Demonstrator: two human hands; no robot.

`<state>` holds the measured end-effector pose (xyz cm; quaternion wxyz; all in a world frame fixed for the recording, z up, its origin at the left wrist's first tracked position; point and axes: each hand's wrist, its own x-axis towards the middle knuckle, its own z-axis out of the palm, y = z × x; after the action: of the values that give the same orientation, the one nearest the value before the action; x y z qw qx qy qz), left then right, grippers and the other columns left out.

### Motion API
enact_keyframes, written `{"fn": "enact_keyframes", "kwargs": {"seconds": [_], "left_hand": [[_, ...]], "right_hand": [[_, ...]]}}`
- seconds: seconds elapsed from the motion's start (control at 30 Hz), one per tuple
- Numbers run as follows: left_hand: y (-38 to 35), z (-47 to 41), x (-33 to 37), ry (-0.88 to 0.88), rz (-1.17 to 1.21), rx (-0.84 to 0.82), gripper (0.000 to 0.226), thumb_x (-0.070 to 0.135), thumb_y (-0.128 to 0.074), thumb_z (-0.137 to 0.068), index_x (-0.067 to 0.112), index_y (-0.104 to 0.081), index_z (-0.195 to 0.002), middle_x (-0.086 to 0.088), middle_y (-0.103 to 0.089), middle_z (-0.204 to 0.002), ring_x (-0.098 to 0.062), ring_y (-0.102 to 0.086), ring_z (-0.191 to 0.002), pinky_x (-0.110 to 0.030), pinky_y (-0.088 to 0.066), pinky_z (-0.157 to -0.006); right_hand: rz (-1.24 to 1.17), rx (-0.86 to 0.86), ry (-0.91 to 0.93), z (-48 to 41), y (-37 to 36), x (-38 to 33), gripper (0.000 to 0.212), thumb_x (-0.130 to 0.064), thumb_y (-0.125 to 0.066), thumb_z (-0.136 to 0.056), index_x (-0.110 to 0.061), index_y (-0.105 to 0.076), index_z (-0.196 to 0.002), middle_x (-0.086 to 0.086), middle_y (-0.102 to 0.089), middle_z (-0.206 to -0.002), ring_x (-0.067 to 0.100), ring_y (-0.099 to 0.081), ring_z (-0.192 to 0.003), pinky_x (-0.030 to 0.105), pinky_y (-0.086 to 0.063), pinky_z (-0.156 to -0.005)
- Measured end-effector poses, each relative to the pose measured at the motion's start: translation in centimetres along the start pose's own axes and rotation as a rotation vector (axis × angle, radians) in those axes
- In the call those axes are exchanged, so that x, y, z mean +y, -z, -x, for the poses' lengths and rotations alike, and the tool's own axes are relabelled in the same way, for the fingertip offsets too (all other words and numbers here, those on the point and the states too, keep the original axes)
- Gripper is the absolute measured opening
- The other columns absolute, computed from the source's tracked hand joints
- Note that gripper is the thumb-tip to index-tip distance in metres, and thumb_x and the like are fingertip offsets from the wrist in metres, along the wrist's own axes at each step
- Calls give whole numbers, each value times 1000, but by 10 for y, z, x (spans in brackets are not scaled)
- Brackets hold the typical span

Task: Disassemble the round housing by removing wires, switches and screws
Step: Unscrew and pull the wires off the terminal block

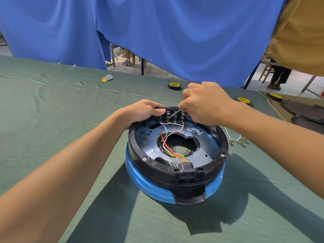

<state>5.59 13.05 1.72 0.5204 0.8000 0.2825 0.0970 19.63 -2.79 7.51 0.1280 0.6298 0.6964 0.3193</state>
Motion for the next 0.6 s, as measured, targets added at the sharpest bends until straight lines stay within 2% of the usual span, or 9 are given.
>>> {"fn": "enact_keyframes", "kwargs": {"seconds": [0.13,0.27,0.3,0.4,0.5,0.6], "left_hand": [[-1,2,1,-4,-2,6,29,28,-60,-96,20,-67,-123,-6,-73,-109,-23,-70,-98,-42,-54,-95],[-1,2,2,-9,-27,17,30,28,-61,-96,20,-67,-124,-5,-71,-113,-23,-67,-104,-43,-50,-101],[-2,2,2,-9,-27,18,30,28,-61,-96,19,-67,-124,-5,-70,-115,-24,-67,-106,-43,-48,-103],[-1,1,2,-7,-39,22,31,29,-62,-95,20,-67,-124,-4,-69,-118,-23,-65,-108,-44,-46,-105],[0,0,1,0,-51,29,33,31,-63,-94,22,-66,-126,-3,-69,-119,-23,-65,-108,-43,-47,-105],[1,0,1,5,-56,18,34,32,-63,-94,23,-65,-126,-4,-68,-120,-25,-64,-110,-45,-46,-105]], "right_hand": [[46,-15,41,-6,7,-2,18,-9,-53,-78,-21,-66,-78,-4,-48,-74,21,-48,-83,31,-23,-60],[42,-47,98,-24,16,5,26,-5,-52,-75,-22,-43,-58,-8,-35,-66,18,-35,-79,34,-17,-63],[41,-60,102,-29,15,8,27,-7,-53,-77,-21,-43,-56,-7,-35,-65,18,-35,-79,34,-18,-64],[15,-93,113,-39,8,19,17,-12,-57,-81,-16,-61,-65,-4,-51,-71,20,-41,-83,33,-20,-65],[-94,-154,105,-44,2,28,15,-10,-57,-83,-15,-66,-72,2,-61,-83,23,-46,-90,32,-20,-67],[-200,-219,87,-45,0,32,21,-16,-57,-91,-25,-71,-77,-9,-62,-88,15,-41,-91,32,-20,-71]]}}
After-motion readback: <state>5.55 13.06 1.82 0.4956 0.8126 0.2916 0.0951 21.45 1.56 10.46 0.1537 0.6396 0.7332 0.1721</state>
